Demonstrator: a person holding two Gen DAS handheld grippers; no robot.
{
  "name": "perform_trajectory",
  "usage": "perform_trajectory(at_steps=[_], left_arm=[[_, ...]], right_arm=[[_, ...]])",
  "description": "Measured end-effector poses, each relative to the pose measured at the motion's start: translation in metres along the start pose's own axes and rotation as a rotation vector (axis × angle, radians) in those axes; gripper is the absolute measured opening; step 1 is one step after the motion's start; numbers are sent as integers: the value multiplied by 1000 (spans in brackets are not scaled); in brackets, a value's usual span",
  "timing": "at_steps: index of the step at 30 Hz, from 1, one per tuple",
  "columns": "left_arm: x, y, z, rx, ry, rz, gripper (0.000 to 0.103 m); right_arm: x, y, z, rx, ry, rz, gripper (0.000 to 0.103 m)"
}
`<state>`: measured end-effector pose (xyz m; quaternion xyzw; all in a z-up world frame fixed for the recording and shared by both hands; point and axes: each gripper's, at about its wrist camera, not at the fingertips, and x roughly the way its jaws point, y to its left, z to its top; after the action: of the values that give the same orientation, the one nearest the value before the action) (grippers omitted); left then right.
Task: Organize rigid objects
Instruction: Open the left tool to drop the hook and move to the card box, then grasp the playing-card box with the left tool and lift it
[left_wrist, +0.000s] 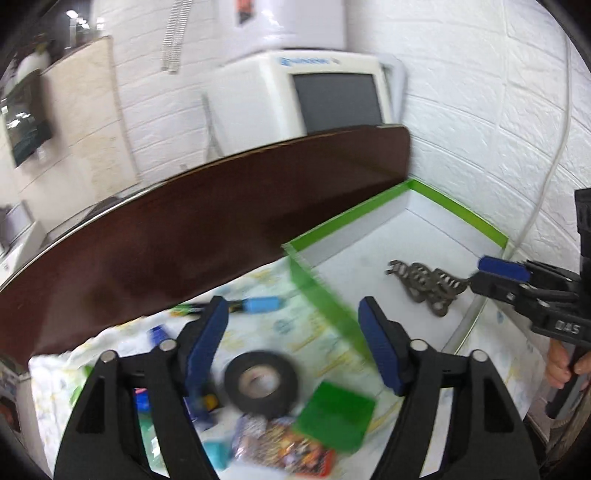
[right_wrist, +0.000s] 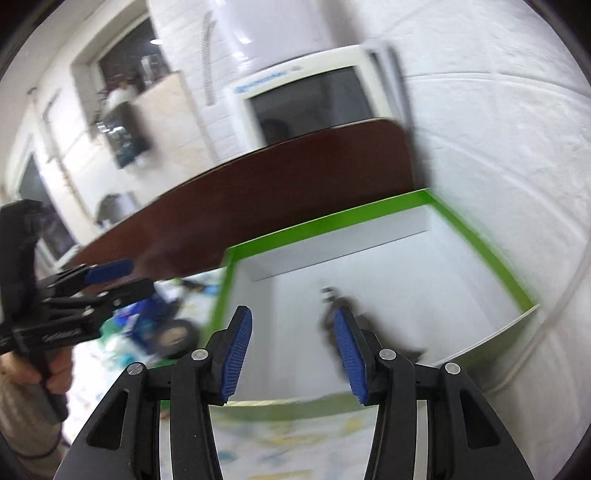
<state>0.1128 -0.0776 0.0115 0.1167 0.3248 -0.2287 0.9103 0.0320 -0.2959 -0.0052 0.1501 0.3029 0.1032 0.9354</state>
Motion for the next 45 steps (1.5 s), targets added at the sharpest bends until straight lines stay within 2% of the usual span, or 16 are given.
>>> perform_trajectory(at_steps=[3, 5, 8, 9, 11, 12, 13, 16, 23, 28, 34, 35, 36, 42, 45], left_arm=[[-12, 17, -25, -34, 13, 15, 74], [-16, 24, -44, -49, 36, 17, 74], [-16, 34, -72, -88, 79, -19, 74], [-15, 38, -80, -105, 96, -42, 72], [-14, 41, -93, -124, 113, -88, 61], [-13, 41, -97, -129, 121, -116, 51], [-12, 41, -102, -134, 131, -151, 47], [-6, 41, -113, -139, 144, -221, 45], [22, 58, -111, -179, 174, -231, 45], [46, 60, -108, -163, 227, -266, 45], [42, 68, -118, -203, 233, -337, 40], [38, 67, -121, -202, 236, -342, 40], [34, 65, -124, -199, 240, -343, 40], [3, 52, -142, -186, 252, -277, 41], [-6, 50, -146, -179, 232, -229, 38]], right_arm=[[1, 31, -18, -16, 42, 103, 48], [11, 49, -33, -5, 104, 153, 48], [28, 67, -55, 23, 193, 210, 48], [33, 71, -62, 42, 225, 227, 48], [45, 77, -77, 102, 296, 248, 48], [48, 82, -82, 116, 313, 252, 48], [51, 86, -87, 118, 329, 253, 48], [55, 98, -92, 94, 345, 225, 48], [64, 117, -95, 50, 344, 168, 48], [80, 120, -93, 56, 348, 120, 48], [90, 118, -93, 81, 356, 80, 48], [91, 118, -94, 77, 357, 80, 42], [93, 120, -93, 67, 359, 79, 38], [89, 134, -99, -55, 386, 120, 38], [86, 131, -102, -29, 398, 144, 38]])
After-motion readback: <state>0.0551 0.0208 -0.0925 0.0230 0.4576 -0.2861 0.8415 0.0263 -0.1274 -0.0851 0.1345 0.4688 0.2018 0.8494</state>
